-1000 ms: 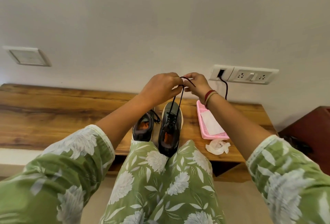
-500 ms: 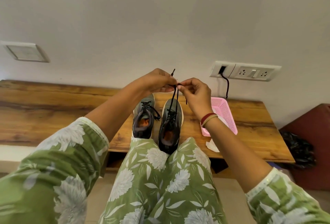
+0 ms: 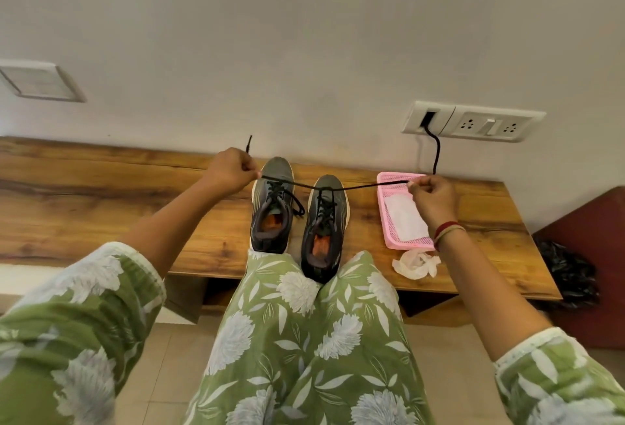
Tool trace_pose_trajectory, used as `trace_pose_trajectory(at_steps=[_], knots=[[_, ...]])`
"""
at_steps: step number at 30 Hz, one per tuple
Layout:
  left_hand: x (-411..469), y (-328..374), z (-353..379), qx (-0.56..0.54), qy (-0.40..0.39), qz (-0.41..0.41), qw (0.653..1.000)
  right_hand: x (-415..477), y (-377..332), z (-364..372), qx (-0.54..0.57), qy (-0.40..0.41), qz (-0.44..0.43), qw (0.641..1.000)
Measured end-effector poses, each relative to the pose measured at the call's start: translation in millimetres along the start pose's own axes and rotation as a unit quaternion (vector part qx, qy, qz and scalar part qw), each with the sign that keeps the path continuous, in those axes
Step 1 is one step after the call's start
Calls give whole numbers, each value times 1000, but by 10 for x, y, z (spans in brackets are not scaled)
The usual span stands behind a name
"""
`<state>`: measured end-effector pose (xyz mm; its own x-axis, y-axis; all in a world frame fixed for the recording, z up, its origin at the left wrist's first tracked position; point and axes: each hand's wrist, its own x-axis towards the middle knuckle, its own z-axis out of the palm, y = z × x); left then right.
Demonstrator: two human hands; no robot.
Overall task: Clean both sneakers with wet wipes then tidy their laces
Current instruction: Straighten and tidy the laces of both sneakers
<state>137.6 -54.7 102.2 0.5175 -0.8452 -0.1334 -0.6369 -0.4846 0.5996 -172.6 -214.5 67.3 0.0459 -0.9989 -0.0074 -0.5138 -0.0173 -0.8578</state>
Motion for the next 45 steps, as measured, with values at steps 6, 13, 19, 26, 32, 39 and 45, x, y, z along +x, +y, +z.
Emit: trace_pose_trajectory(at_steps=[6,13,19,26,32,39,45], knots=[[-42,-539,172,36,11,-51,998,134,346,-115,-56,43,73,995],[-114,-518,545,96,28,-112,989,-26,531,120,-235,-61,39,969],[-35,-29,1064,128,-24,86,988,-403,254,752,-181,-245,-81,949],[48,-10,1422,202,-97,103,969,-400,187,1014,-180,-274,-46,944],[53,-148,1241,128,-97,112,981,-267,246,788,-155,-258,-54,952],[147,30,1191,-37,-247,89,964,-248,174,647,-2,-344,60,937],[69,206,1320,-280,-177,-32,943,-325,81,877,258,-331,177,890]])
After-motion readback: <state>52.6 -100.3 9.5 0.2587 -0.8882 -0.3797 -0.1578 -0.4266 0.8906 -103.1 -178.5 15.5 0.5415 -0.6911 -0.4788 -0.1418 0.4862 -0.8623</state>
